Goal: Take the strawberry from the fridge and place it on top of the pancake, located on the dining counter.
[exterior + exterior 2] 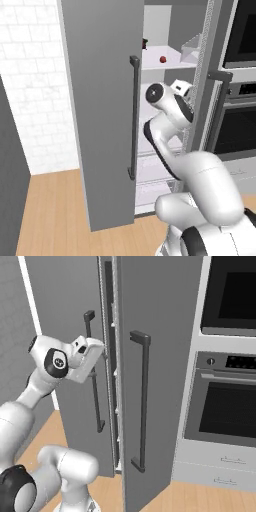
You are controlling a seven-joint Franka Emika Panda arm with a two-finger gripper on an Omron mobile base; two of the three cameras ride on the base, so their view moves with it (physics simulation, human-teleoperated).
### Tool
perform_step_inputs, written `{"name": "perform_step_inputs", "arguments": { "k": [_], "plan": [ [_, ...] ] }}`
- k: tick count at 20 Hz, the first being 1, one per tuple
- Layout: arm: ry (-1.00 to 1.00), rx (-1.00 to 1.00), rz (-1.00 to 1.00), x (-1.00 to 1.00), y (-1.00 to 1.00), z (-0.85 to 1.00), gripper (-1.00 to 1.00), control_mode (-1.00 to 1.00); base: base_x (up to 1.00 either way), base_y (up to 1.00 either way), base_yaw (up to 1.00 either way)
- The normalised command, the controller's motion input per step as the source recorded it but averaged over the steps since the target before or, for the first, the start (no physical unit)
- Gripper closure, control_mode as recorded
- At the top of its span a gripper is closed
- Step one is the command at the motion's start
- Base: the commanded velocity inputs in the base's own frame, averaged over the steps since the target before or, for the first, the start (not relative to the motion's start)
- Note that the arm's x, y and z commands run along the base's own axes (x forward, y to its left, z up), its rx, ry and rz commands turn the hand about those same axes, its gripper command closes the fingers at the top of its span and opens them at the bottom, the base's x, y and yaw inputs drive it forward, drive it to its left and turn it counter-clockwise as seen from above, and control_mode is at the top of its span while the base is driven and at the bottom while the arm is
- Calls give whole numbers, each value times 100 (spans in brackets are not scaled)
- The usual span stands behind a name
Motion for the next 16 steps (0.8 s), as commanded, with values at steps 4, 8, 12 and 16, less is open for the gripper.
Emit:
{"name": "perform_step_inputs", "arguments": {
  "k": [4,8,12,16],
  "plan": [
    [7,-6,0,92,-15,-24,-100,-100,0,0,0],
    [1,-8,0,70,-34,-8,-100,-100,0,0,0],
    [0,-4,-5,-5,-52,0,-100,-100,0,0,0],
    [-2,-9,-10,-40,-47,0,-100,-100,0,0,0]
  ]
}}
